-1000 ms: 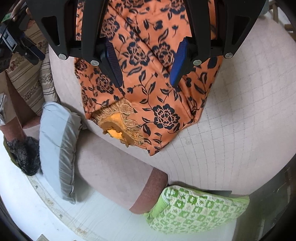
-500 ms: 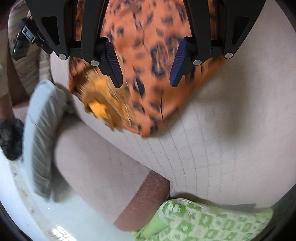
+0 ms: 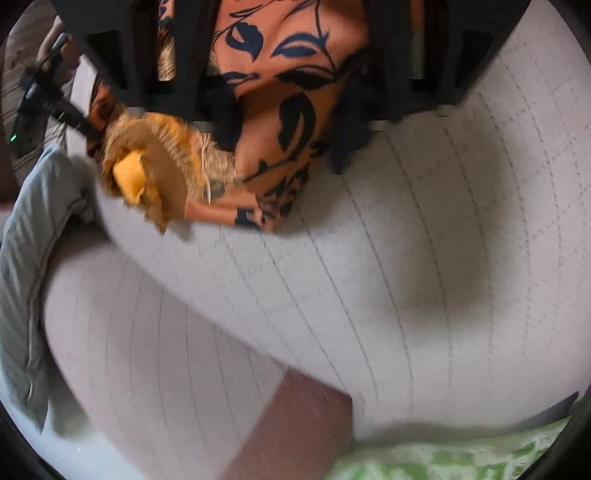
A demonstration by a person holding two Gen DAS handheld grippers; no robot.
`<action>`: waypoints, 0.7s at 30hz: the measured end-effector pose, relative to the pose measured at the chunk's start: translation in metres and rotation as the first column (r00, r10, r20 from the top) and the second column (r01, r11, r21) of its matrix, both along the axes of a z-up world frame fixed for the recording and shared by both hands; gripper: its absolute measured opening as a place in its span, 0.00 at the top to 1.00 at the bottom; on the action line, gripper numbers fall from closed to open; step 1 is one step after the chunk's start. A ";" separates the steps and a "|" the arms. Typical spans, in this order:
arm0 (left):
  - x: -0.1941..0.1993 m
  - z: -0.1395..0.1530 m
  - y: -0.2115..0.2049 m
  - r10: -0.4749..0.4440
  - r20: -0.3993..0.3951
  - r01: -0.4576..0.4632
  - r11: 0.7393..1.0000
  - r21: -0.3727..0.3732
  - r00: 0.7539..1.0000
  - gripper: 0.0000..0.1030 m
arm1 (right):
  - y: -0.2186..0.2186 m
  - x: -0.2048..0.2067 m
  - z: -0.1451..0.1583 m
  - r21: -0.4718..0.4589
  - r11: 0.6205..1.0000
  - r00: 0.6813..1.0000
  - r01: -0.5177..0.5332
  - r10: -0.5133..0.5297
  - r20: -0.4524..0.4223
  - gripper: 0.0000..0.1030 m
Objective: Fold small clothes
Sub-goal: 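Grasp the blouse hem with the left tool while the right tool grasps the hem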
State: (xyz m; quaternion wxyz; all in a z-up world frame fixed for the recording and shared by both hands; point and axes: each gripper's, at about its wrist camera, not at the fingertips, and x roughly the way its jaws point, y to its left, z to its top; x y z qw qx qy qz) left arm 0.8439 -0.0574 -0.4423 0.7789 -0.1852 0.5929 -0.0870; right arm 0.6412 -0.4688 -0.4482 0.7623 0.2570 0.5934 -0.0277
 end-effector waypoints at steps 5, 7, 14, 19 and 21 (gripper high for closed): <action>0.000 0.013 0.014 0.041 0.077 -0.037 0.998 -0.046 0.996 0.94 | -0.017 -0.007 0.002 0.067 0.997 0.999 0.032 -0.034 0.034 0.86; -0.004 0.023 0.015 0.048 0.132 -0.047 0.999 -0.011 0.990 0.94 | -0.018 -0.009 0.011 0.062 0.998 0.998 0.031 -0.035 0.061 0.86; -0.022 0.033 0.029 0.113 0.170 -0.109 0.993 -0.034 0.979 0.94 | -0.011 -0.015 0.043 -0.008 1.000 0.991 0.030 -0.029 0.132 0.87; -0.076 0.073 0.044 0.125 0.262 -0.103 0.990 -0.098 0.957 0.94 | 0.004 -0.048 0.091 -0.035 0.999 0.974 0.008 0.000 0.225 0.87; -0.109 0.093 0.057 0.127 0.313 -0.086 0.986 -0.141 0.941 0.94 | 0.010 -0.080 0.111 -0.026 1.000 0.959 -0.002 0.010 0.285 0.87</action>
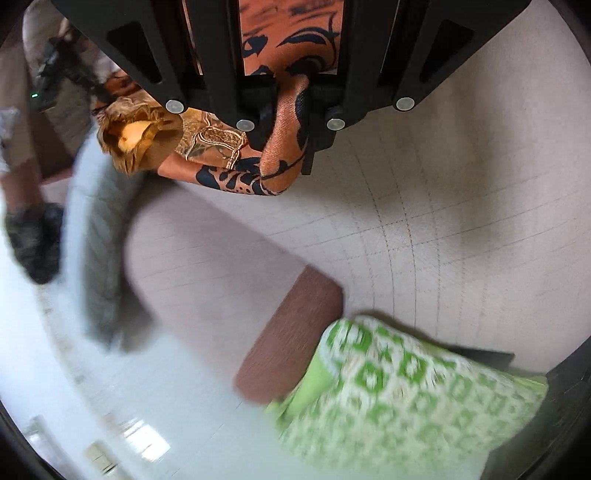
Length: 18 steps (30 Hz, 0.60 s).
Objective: Fold small clothes
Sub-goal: 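Grasp the blouse hem with the left tool while the right tool grasps the hem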
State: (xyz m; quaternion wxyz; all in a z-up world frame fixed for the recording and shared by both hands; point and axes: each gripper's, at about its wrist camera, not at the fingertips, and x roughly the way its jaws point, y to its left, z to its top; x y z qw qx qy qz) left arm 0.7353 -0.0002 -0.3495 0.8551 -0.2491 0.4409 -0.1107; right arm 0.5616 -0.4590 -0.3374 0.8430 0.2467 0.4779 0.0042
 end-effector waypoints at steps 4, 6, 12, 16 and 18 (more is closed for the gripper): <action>-0.091 0.023 0.013 -0.013 0.065 0.016 0.999 -0.046 0.998 0.93 | 0.010 -0.081 0.030 0.046 0.999 0.997 0.008 -0.012 0.079 0.87; -0.137 0.028 0.018 -0.015 0.065 0.019 0.998 -0.059 0.998 0.93 | 0.019 -0.124 0.037 0.073 0.997 0.995 0.023 -0.029 0.092 0.87; -0.256 -0.026 0.021 0.004 -0.107 -0.015 0.995 -0.099 0.994 0.93 | 0.062 -0.241 0.013 0.054 0.996 0.995 0.075 -0.078 0.056 0.87; -0.300 -0.063 0.018 0.015 -0.171 -0.025 0.998 -0.054 0.985 0.93 | 0.063 -0.280 -0.035 0.041 0.990 0.990 0.135 -0.133 -0.052 0.87; -0.306 -0.065 0.021 0.029 -0.163 -0.038 0.998 -0.055 0.986 0.93 | 0.063 -0.289 -0.051 0.062 0.987 0.985 0.151 -0.146 -0.087 0.87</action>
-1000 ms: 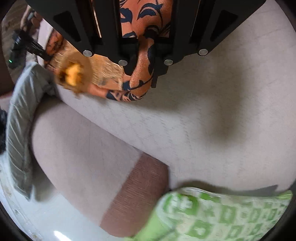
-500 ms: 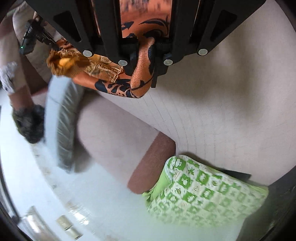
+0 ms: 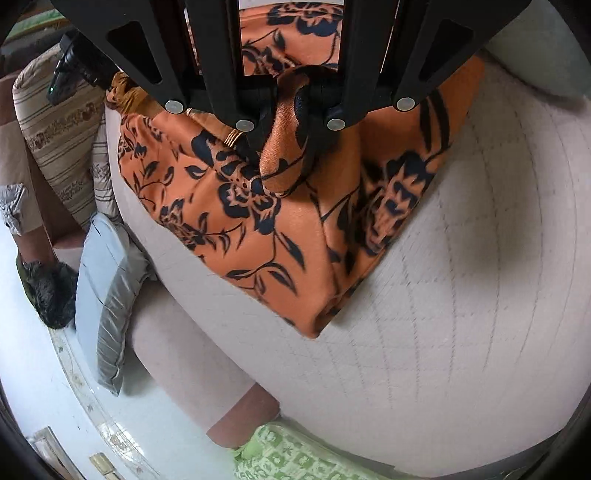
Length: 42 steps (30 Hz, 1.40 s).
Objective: Fold small clothes
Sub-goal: 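Lift the hem with both tools and fold it toward the collar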
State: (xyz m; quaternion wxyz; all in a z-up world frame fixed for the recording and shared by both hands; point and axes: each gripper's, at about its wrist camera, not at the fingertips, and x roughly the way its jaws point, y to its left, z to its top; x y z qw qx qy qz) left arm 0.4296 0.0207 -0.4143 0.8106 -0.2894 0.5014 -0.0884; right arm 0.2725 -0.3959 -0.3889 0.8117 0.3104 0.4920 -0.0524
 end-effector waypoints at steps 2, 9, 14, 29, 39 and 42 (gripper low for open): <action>-0.001 0.009 -0.001 0.002 0.024 -0.002 1.000 0.008 1.000 0.93 | 0.003 0.002 0.002 -0.030 1.000 1.000 -0.004 0.004 0.000 0.87; -0.027 0.031 -0.023 -0.039 0.109 0.030 0.996 0.081 0.993 0.93 | 0.014 0.003 0.006 -0.121 0.993 1.000 -0.009 0.010 0.002 0.87; -0.034 0.043 -0.006 -0.028 0.119 0.028 1.000 0.005 0.992 0.93 | 0.013 -0.002 0.009 -0.130 0.991 1.000 -0.016 0.017 0.005 0.88; -0.075 0.036 0.011 -0.128 -0.027 0.127 0.991 -0.048 0.991 0.75 | 0.014 -0.037 0.042 -0.237 0.971 0.997 -0.027 0.008 -0.080 0.73; -0.067 0.077 0.026 -0.053 0.022 0.055 0.993 -0.109 0.998 0.61 | -0.001 -0.050 0.055 -0.033 0.998 0.998 0.055 -0.055 -0.018 0.49; -0.053 0.050 0.007 -0.060 -0.097 0.062 0.998 0.016 0.993 0.59 | 0.005 -0.030 0.033 -0.029 0.998 0.992 0.062 -0.065 -0.104 0.47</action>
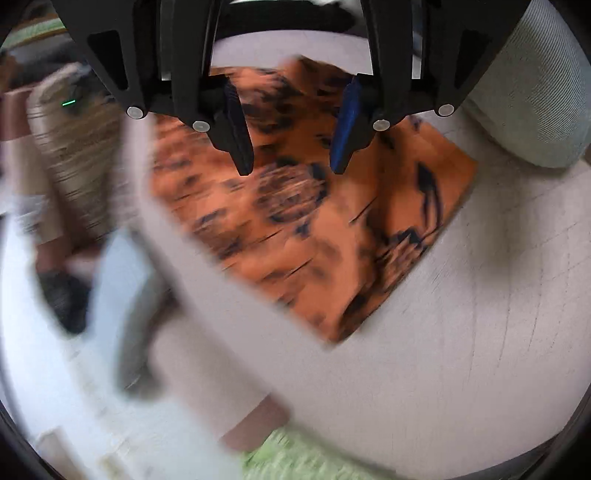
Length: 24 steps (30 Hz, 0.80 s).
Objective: Fold small clothes
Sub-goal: 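Lift the hem with both tools and fold it toward the collar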
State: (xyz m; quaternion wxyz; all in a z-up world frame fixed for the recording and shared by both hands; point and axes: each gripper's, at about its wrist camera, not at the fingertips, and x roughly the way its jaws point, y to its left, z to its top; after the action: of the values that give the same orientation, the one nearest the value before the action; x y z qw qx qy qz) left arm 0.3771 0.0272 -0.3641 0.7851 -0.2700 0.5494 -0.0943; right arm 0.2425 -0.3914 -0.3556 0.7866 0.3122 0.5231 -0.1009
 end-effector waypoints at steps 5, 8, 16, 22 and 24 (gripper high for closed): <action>-0.001 -0.033 -0.016 -0.030 -0.046 0.034 0.995 0.089 0.998 0.62 | 0.013 0.017 -0.035 -0.056 0.995 0.990 -0.078 0.071 -0.123 0.65; -0.005 -0.019 -0.019 -0.056 -0.008 0.057 0.987 0.149 0.998 0.99 | 0.014 0.018 -0.040 -0.060 0.994 0.986 -0.096 0.087 -0.145 0.86; -0.006 -0.017 -0.016 -0.077 0.084 0.052 0.962 0.268 0.993 0.98 | 0.010 0.000 -0.012 -0.186 0.980 0.995 -0.077 0.065 -0.071 0.89; -0.020 0.005 -0.014 -0.090 0.086 0.073 0.981 0.180 0.992 0.87 | 0.016 0.004 -0.020 -0.156 0.982 0.989 -0.103 0.083 -0.126 0.68; -0.028 0.016 -0.006 -0.083 0.104 0.073 0.993 0.097 0.991 0.78 | 0.016 0.000 -0.008 -0.141 0.983 0.991 -0.116 0.105 -0.083 0.53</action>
State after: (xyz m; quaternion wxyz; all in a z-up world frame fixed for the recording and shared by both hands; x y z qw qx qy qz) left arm 0.3496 0.0213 -0.3477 0.8211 -0.2060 0.5200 -0.1140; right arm 0.2426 -0.3750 -0.3637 0.7915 0.2205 0.5599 -0.1068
